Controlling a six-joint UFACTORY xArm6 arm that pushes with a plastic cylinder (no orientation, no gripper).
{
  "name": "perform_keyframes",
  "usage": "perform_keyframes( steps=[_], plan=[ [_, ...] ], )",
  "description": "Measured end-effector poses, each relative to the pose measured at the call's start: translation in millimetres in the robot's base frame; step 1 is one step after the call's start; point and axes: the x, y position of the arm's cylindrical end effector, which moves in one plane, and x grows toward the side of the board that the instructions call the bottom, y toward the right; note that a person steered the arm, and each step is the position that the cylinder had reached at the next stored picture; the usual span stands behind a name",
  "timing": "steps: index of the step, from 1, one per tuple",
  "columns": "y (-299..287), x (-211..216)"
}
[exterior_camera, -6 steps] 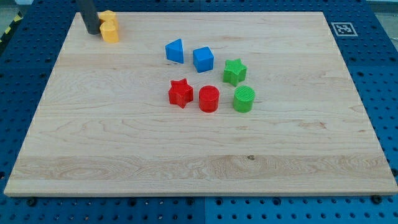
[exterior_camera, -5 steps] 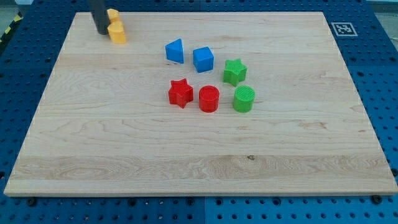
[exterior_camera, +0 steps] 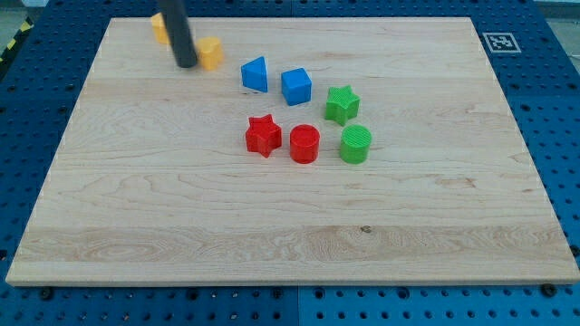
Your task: Push the yellow heart above the blue triangle
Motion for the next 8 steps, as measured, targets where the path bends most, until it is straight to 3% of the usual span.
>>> perform_keyframes(
  steps=[2,5,6,8],
  plan=[
    [73,0],
    [24,3],
    [24,-27],
    [25,-36]
  ],
)
